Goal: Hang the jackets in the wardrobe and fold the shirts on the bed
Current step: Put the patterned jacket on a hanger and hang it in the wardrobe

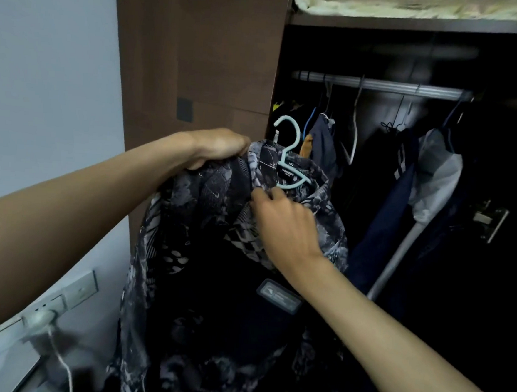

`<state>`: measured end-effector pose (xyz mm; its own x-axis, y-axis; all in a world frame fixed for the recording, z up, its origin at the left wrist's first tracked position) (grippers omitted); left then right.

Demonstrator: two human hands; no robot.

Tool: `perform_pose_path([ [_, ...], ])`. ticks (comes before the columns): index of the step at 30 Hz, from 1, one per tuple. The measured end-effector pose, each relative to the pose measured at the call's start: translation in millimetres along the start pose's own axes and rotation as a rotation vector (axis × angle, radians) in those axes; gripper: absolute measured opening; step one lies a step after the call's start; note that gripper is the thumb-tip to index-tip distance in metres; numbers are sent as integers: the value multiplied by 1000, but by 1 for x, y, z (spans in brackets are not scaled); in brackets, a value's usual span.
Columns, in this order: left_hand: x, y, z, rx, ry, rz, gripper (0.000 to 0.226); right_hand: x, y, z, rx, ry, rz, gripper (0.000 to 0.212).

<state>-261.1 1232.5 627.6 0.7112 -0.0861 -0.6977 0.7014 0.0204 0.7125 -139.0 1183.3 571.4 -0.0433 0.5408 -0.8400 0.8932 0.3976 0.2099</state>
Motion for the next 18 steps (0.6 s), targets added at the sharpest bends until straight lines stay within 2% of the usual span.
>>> perform_pose_path([
  [4,6,-4,2,4,-25,15,25,5,-5,-8,-174,-84,19,18],
  [6,9,-1,3,44,-72,-81,17,5,1,-14,-275,-148,-163,14],
  [8,5,-2,0,86,-74,-210,8,5,22,-20,-315,-227,-503,14],
  [11,5,1,10,242,-122,-320,70,10,63,-24,-258,-261,-1016,13],
  [12,14,8,17,326,-178,-371,79,12,70,-24,-246,-280,-1143,13],
  [13,28,14,25,400,-260,-434,79,15,71,-23,-237,-299,-1255,13],
  [15,49,20,32,453,-351,-562,63,19,68,-20,-223,-314,-1440,13],
  [18,52,26,32,466,-326,-566,47,18,63,-17,-252,-308,-1584,16],
])
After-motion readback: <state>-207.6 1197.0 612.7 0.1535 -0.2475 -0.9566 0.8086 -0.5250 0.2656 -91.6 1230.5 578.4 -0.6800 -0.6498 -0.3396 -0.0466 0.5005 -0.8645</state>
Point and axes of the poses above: each hand's wrist, its own z-axis away from the middle knuckle, its own x-axis out of the palm, y = z × x, the point moved 9 cm from there along -z, towards the middle knuckle, and after that the axes turned 14 degrees about -y, right-handed, at the moved point
